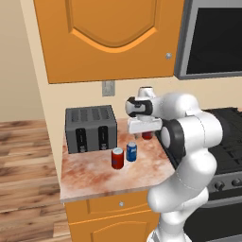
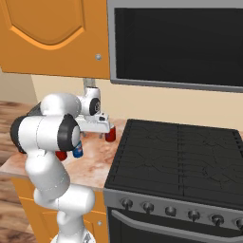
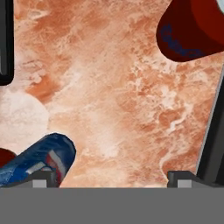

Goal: Four empty soda cans are scattered around the kitchen. Gather all the cans and cluster them next to the stove for recycling.

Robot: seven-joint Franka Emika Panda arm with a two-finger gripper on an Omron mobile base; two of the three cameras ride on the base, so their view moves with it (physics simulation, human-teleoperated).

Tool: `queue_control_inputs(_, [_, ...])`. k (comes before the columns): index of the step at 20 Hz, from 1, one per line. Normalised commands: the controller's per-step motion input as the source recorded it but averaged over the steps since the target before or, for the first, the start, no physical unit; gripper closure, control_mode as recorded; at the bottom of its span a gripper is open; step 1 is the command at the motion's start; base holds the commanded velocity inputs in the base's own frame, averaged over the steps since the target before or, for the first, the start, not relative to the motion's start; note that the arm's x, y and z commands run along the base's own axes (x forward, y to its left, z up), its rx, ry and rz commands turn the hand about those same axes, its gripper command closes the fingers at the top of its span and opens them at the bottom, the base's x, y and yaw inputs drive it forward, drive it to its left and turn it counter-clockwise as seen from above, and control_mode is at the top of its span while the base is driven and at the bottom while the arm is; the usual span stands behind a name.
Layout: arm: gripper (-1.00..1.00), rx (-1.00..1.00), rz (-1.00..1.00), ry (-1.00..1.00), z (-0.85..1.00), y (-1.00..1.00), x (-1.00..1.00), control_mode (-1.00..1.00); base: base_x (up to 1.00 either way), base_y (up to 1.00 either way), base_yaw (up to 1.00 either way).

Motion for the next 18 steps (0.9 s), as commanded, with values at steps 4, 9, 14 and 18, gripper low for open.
queue_control_inputs(4, [-1.00,0.00,0.00,0.00,0.00,0.24,-0.26,-1.00,0.00,0.00,0.00])
queue_control_inputs(9, [-1.00,0.00,0.00,0.00,0.00,0.24,-0.27,-1.00,0.00,0.00,0.00])
queue_control_inputs(14, [-1.00,0.00,0.00,0.00,0.01,0.20,-0.09,-1.00,0.00,0.00,0.00])
queue_control_inputs(18, [-1.00,0.00,0.00,0.00,0.00,0.18,0.00,-1.00,0.00,0.00,0.00])
